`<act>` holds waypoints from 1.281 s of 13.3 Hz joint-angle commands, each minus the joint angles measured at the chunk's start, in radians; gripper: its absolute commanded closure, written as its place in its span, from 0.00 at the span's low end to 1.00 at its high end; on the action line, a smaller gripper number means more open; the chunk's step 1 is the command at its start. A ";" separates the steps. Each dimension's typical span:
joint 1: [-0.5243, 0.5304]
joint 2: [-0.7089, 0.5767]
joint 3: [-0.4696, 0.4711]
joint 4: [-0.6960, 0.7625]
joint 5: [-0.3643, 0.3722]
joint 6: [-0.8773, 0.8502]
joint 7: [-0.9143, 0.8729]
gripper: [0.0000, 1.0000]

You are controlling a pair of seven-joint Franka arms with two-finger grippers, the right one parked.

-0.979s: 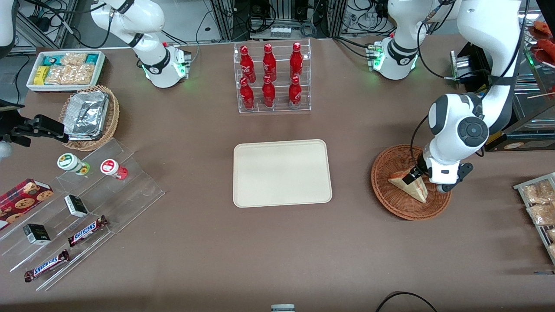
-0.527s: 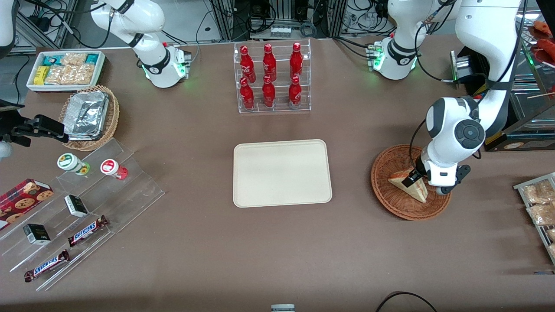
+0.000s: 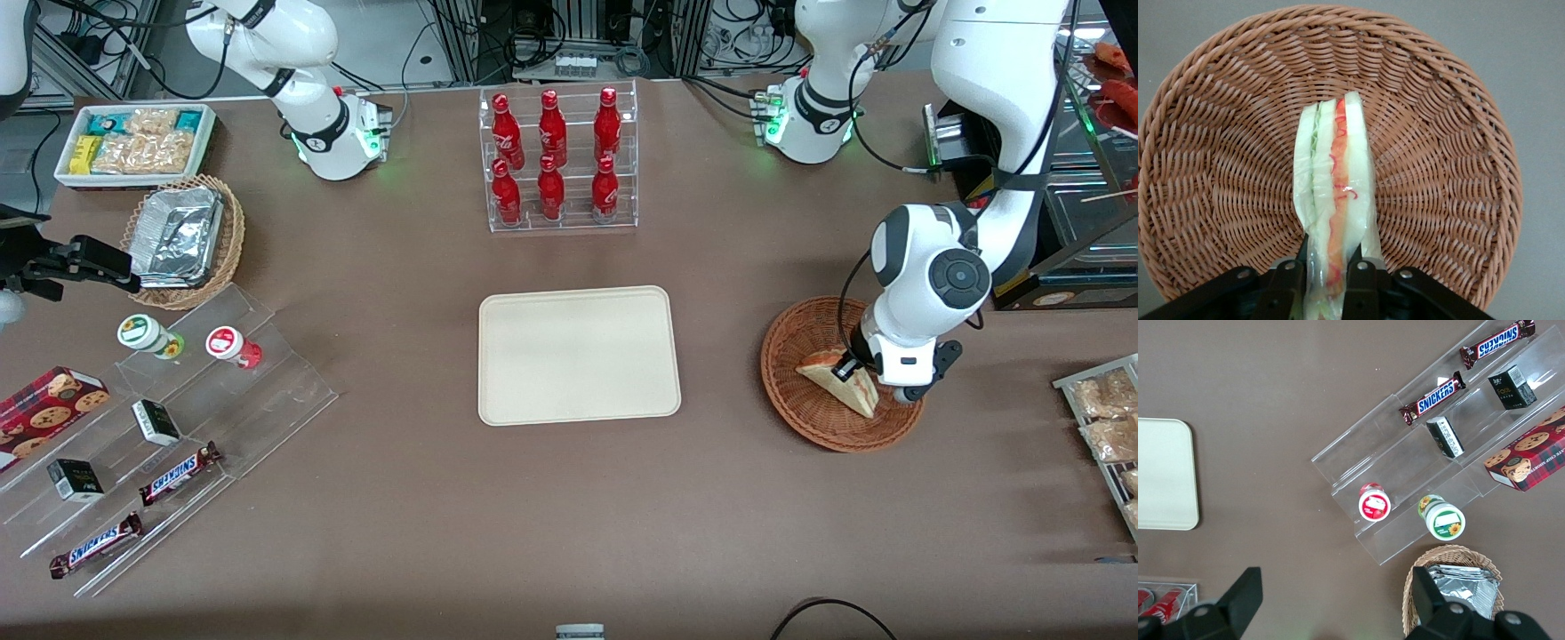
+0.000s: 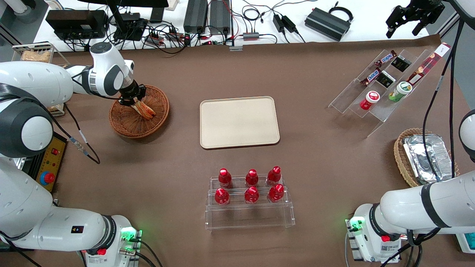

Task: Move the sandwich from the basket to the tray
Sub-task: 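Lower the left gripper and close it on the sandwich's wrapped edge, then lift the sandwich and carry it over the cream tray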

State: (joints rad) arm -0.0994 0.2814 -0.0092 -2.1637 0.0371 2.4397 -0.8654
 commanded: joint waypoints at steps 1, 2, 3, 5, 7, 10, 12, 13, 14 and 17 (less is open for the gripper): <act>-0.034 -0.008 0.002 0.059 0.032 -0.092 0.017 1.00; -0.039 -0.016 0.000 0.099 0.044 -0.164 0.032 1.00; -0.048 -0.016 -0.003 0.149 0.046 -0.241 0.034 1.00; -0.094 -0.013 -0.006 0.253 0.049 -0.391 0.036 1.00; -0.149 -0.007 -0.006 0.329 0.044 -0.493 0.029 1.00; -0.244 -0.004 -0.008 0.383 0.033 -0.505 0.025 1.00; -0.316 0.014 -0.008 0.427 0.014 -0.507 0.019 1.00; -0.347 0.030 -0.008 0.445 -0.032 -0.507 0.016 1.00; -0.376 0.054 -0.008 0.465 -0.063 -0.507 0.016 1.00; -0.489 0.148 -0.008 0.559 -0.066 -0.504 0.014 1.00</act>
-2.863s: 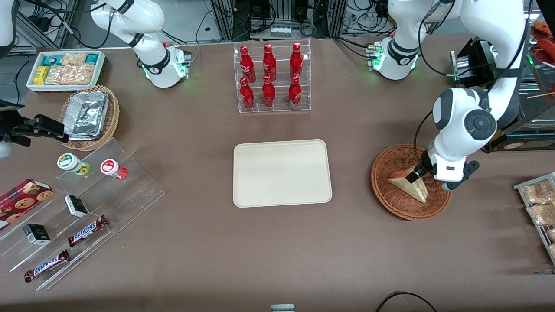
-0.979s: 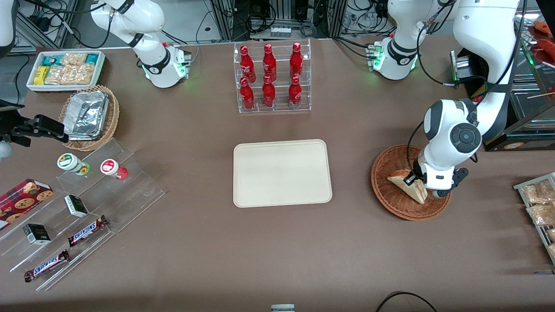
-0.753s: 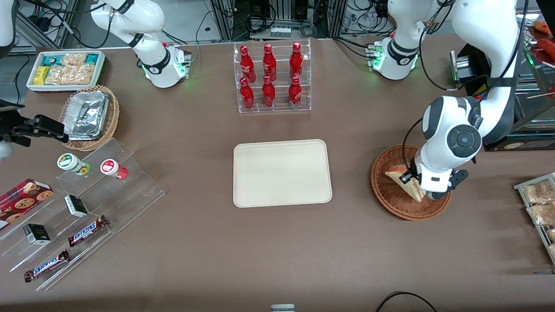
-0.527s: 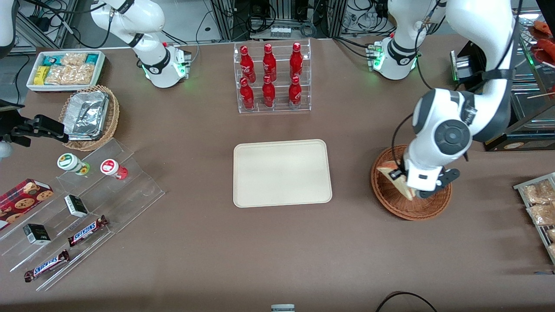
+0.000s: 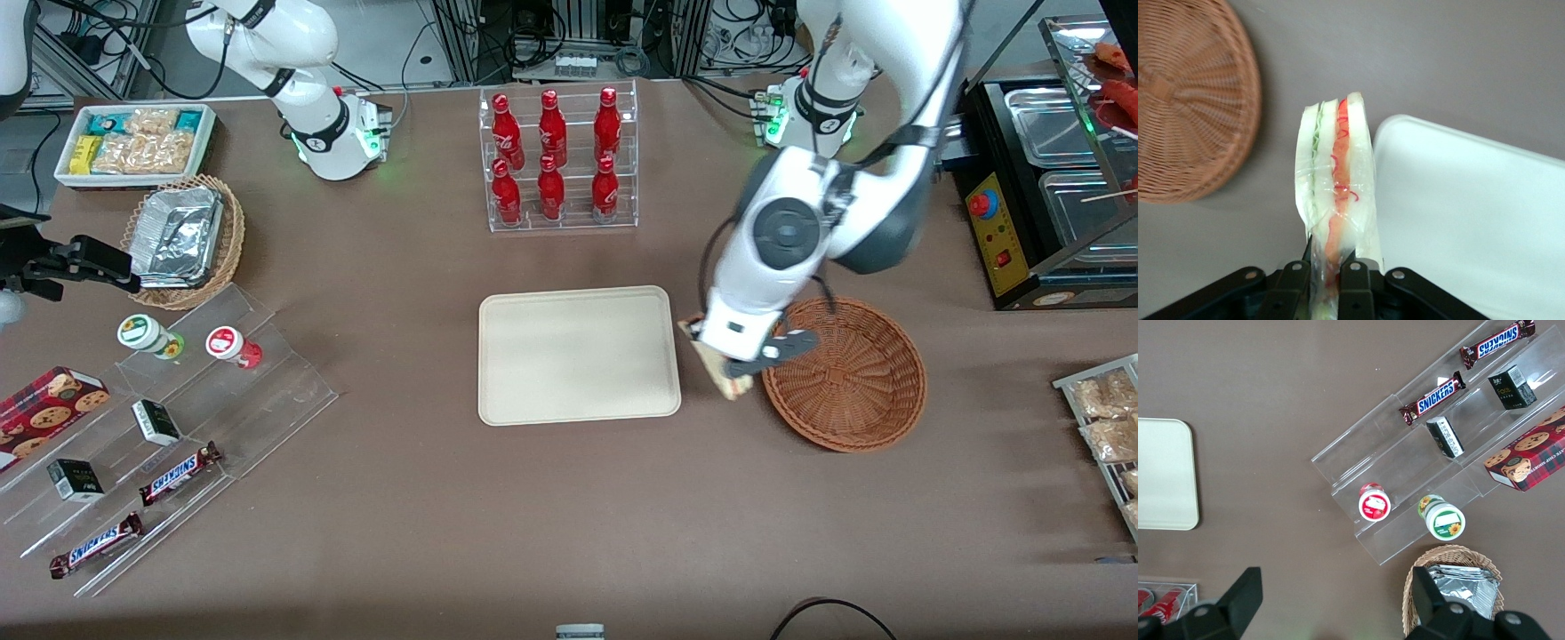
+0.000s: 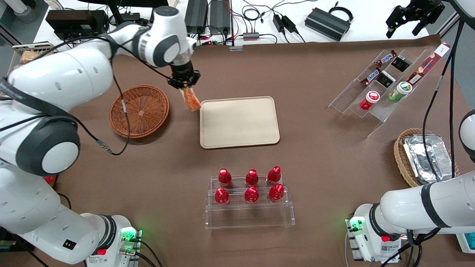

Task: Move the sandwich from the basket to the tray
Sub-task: 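Lift the sandwich and carry it over the cream tray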

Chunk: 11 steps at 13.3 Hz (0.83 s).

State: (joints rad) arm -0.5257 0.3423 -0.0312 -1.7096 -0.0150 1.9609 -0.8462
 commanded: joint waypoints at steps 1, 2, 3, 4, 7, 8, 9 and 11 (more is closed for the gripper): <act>-0.104 0.128 0.014 0.152 -0.014 -0.025 -0.004 1.00; -0.132 0.167 0.014 0.189 -0.014 -0.025 -0.004 1.00; -0.158 0.194 0.014 0.214 -0.013 -0.025 -0.004 1.00; -0.181 0.210 0.014 0.219 -0.013 -0.020 -0.001 1.00; -0.241 0.241 0.014 0.220 -0.003 -0.016 0.009 1.00; -0.264 0.254 0.014 0.228 -0.002 -0.007 0.015 1.00; -0.273 0.277 0.014 0.231 0.000 0.022 0.018 1.00; -0.293 0.323 0.016 0.245 0.007 0.082 0.016 1.00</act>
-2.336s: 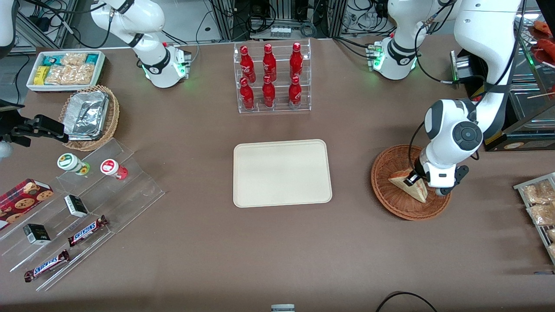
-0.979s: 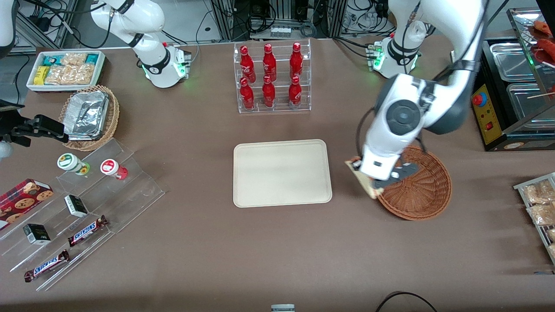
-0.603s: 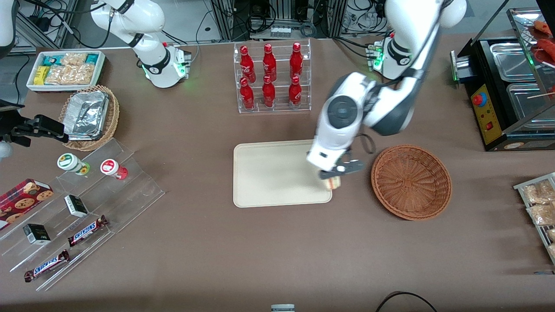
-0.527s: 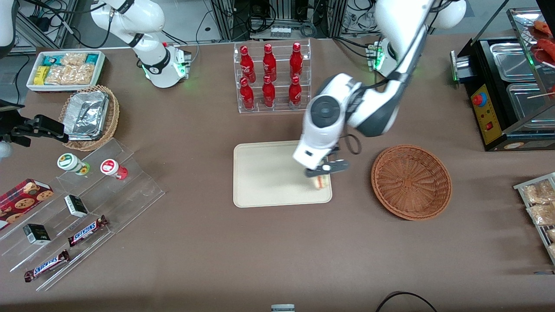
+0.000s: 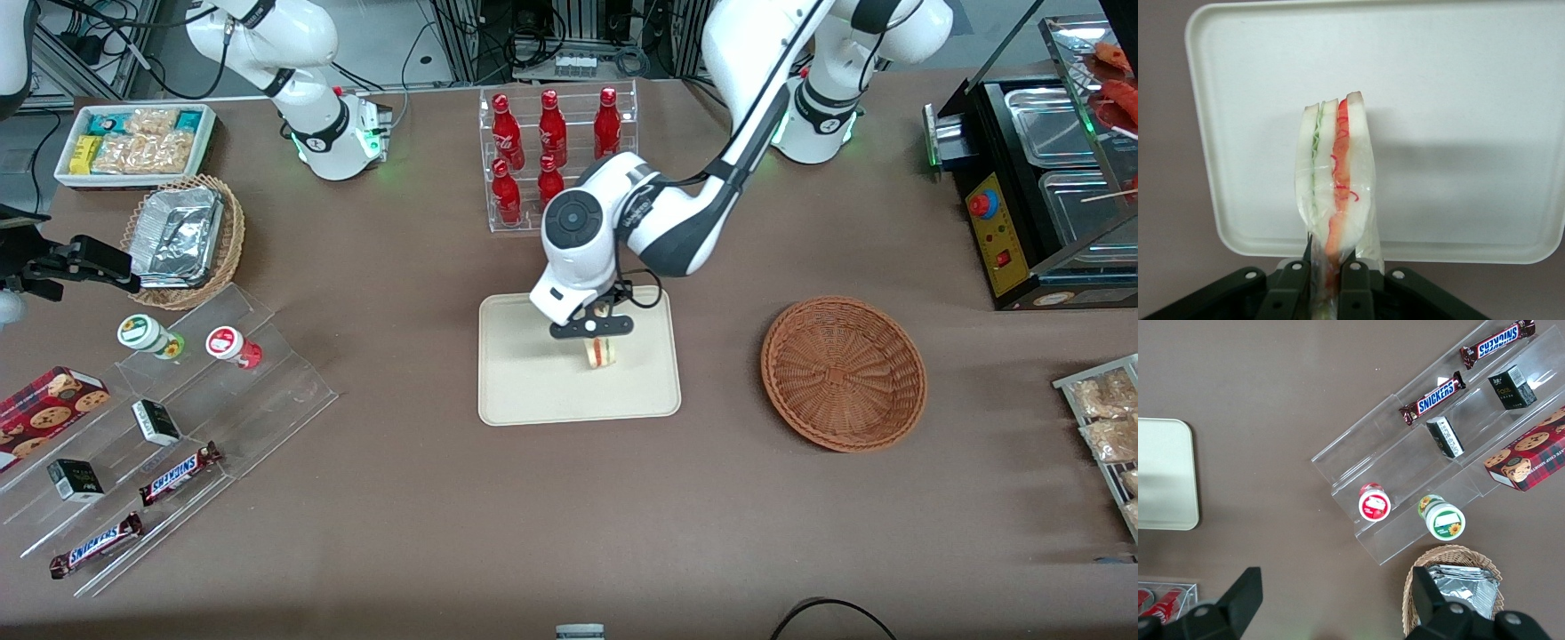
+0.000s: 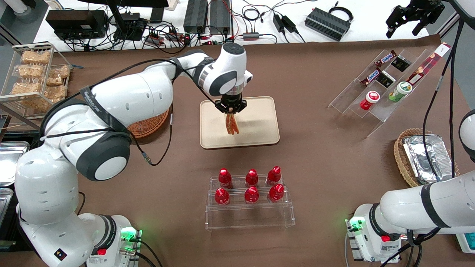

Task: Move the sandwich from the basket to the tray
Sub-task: 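Lift the sandwich and carry it over the cream tray, then lower the sandwich onto the tray and open the left gripper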

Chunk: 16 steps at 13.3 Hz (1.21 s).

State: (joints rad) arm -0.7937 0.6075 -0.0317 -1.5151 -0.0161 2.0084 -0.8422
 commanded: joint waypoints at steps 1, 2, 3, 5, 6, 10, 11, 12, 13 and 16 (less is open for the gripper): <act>-0.027 0.081 0.016 0.058 0.033 0.058 0.012 1.00; -0.030 0.101 0.016 0.073 0.048 0.072 0.011 1.00; -0.041 0.118 0.016 0.094 0.050 0.076 0.011 1.00; -0.045 0.132 0.016 0.101 0.070 0.076 0.015 1.00; -0.045 0.144 0.016 0.105 0.090 0.078 0.018 1.00; -0.047 0.170 0.016 0.124 0.093 0.076 0.020 1.00; -0.048 0.172 0.016 0.125 0.093 0.076 0.017 0.68; -0.048 0.169 0.016 0.125 0.093 0.073 0.012 0.24; -0.047 0.164 0.016 0.131 0.093 0.070 0.014 0.01; -0.042 0.137 0.022 0.150 0.093 0.035 0.009 0.00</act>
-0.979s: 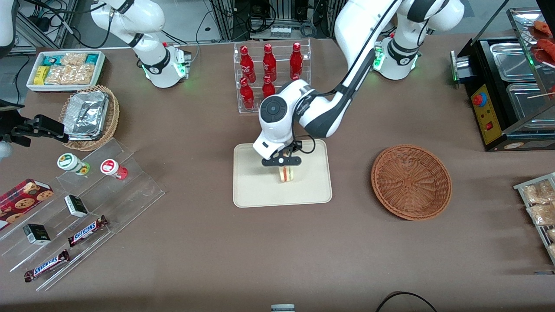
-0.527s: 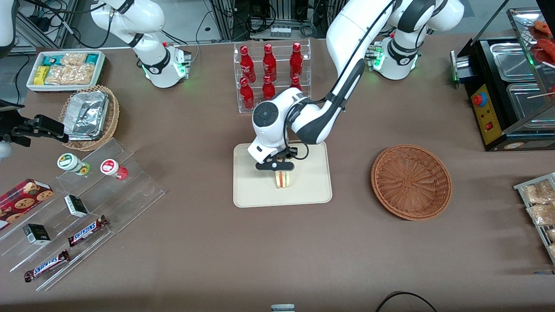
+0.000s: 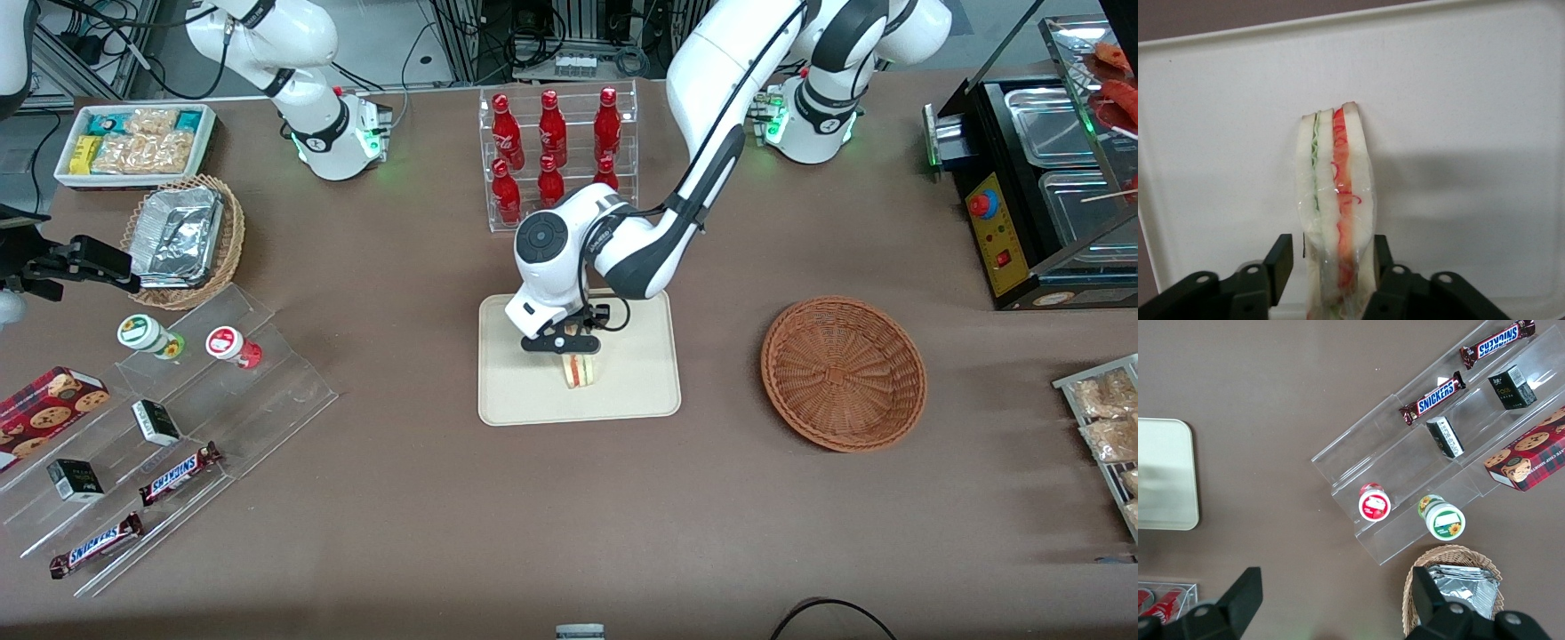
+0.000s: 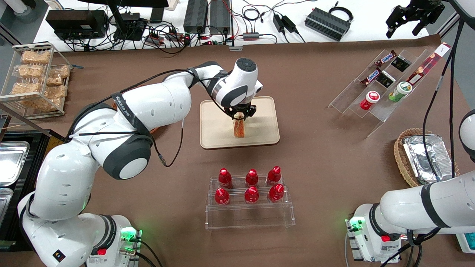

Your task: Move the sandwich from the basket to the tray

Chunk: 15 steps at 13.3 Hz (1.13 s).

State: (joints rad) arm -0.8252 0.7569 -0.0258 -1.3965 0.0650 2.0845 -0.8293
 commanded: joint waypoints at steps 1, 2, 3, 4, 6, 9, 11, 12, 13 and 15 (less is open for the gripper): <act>-0.006 -0.030 0.017 0.031 0.012 -0.058 -0.005 0.00; -0.003 -0.051 0.018 0.031 0.009 -0.078 -0.010 0.00; -0.002 -0.074 0.023 0.031 0.007 -0.102 -0.022 0.00; 0.000 -0.100 0.035 0.031 0.006 -0.131 -0.040 0.00; 0.001 -0.161 0.069 0.019 -0.004 -0.197 -0.097 0.00; 0.001 -0.235 0.160 0.010 -0.072 -0.271 -0.111 0.00; 0.001 -0.301 0.220 0.011 -0.112 -0.314 -0.108 0.00; 0.001 -0.339 0.254 0.008 -0.122 -0.334 -0.103 0.00; 0.001 -0.365 0.286 -0.002 -0.129 -0.351 -0.102 0.00; 0.001 -0.450 0.358 -0.063 -0.145 -0.368 -0.082 0.00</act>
State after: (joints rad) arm -0.8138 0.4043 0.2789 -1.3662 -0.0552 1.7294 -0.9210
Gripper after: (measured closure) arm 0.000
